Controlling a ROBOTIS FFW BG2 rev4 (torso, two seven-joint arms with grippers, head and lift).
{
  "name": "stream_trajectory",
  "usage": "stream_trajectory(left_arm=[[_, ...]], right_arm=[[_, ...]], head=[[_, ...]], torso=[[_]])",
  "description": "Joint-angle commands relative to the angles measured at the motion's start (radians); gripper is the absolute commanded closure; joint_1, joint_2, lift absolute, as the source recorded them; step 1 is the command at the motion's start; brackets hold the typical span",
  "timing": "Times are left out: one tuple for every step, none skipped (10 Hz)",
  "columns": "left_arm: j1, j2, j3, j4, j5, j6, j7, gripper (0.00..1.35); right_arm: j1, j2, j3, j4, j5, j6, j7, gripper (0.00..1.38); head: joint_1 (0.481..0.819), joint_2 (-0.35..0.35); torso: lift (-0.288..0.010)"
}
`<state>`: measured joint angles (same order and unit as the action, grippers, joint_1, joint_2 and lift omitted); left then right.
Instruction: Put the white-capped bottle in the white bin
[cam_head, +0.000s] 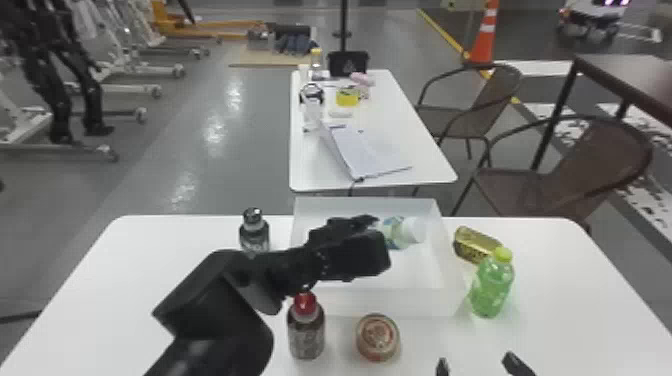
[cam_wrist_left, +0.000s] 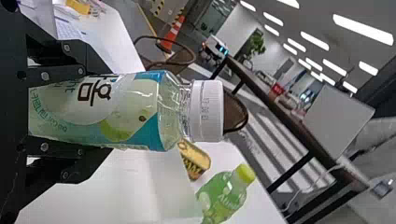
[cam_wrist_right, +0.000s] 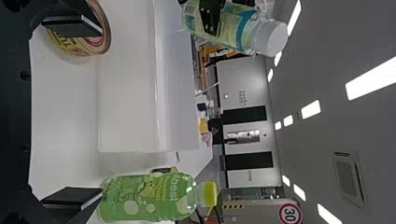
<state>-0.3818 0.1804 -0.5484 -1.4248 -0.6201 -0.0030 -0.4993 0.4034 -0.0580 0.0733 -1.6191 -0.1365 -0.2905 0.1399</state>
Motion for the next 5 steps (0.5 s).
stream_trajectory(left_arm=[[-0.109, 0.002, -0.162, 0.078, -0.138, 0.049, -0.03, 0.99], [-0.157, -0.002, -0.229, 0.104, -0.182, 0.075, -0.051, 0.96], [-0.18, -0.002, -0.265, 0.11, -0.21, 0.081, -0.055, 0.76], [-0.18, -0.002, -0.252, 0.11, -0.21, 0.078, -0.055, 0.47], [-0.178, -0.002, -0.232, 0.11, -0.205, 0.08, -0.055, 0.16]], right_arm=[[-0.006, -0.003, 0.005, 0.002, 0.0, 0.002, 0.0, 0.09], [-0.011, -0.008, 0.01, 0.004, -0.002, 0.004, 0.0, 0.09], [-0.012, -0.011, 0.01, 0.004, -0.005, 0.005, 0.0, 0.09], [-0.012, -0.011, 0.011, 0.005, -0.006, 0.005, 0.0, 0.09], [-0.012, -0.011, 0.01, 0.005, -0.006, 0.005, 0.0, 0.09]], head=[[0.549, 0.0], [0.549, 0.0], [0.549, 0.0], [0.549, 0.0], [0.549, 0.0]], torso=[[-0.1], [-0.1], [-0.1], [-0.1], [-0.1]])
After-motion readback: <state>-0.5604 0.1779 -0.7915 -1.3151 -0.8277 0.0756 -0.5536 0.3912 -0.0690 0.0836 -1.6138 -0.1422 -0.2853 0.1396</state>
